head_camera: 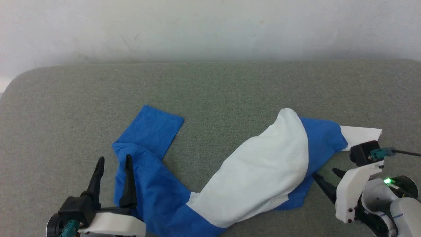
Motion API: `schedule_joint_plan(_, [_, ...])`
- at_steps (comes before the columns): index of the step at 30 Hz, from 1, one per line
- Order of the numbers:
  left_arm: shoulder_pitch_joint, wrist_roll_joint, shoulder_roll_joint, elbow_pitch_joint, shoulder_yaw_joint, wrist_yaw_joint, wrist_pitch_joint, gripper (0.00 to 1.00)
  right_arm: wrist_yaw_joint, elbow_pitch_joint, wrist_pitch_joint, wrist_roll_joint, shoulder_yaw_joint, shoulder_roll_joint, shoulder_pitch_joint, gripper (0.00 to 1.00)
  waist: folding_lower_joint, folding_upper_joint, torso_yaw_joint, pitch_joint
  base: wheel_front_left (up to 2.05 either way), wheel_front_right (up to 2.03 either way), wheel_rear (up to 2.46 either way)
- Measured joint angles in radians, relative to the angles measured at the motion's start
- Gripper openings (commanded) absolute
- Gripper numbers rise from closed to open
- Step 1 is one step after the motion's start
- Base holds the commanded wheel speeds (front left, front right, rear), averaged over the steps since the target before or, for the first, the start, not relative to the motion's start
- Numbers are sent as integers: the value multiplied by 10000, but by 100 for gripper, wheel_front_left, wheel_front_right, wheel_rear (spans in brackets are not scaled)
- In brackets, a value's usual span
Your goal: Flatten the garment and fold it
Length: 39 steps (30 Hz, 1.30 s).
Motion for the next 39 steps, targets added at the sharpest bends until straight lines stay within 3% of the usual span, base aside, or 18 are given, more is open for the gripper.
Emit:
schedule_joint_plan(11, [-534,-2,-201,209,-44,-107,0,100,-2,1971,1051,719,1009,-121,-1343,100,0,0,596,592,0,0,0])
schedule_joint_plan(12, [-535,-2,-222,224,-25,-109,0,100,-2,1973,1172,796,1062,-171,-1377,91,0,0,639,618,0,0,0])
schedule_joint_plan(13, [-535,-2,-244,240,-12,-109,0,100,-6,1965,1221,936,1066,-194,-1377,40,-1,0,670,635,0,0,0])
schedule_joint_plan(14, [-535,-2,-253,259,13,-111,0,100,-8,1950,1227,1049,1076,-226,-1374,0,-1,0,685,638,0,0,0])
schedule_joint_plan(19, [-529,0,-215,382,52,-272,0,100,-12,1576,911,1246,1066,-238,-1073,0,1,0,638,524,0,0,0])
schedule_joint_plan(23, [-516,-2,136,309,-4,-535,464,100,0,930,282,1085,311,-240,-302,0,1,0,561,266,0,0,0])
schedule_joint_plan(31, [-29,-552,1294,-1035,-1047,-1586,3916,100,0,-717,575,318,-1333,31,861,0,0,0,376,-192,0,0,0])
schedule_joint_plan(39, [25,-1210,2211,-1797,-3956,-1954,6876,100,-2,-1373,1141,4,-1818,671,1346,0,0,0,283,-181,0,0,0])
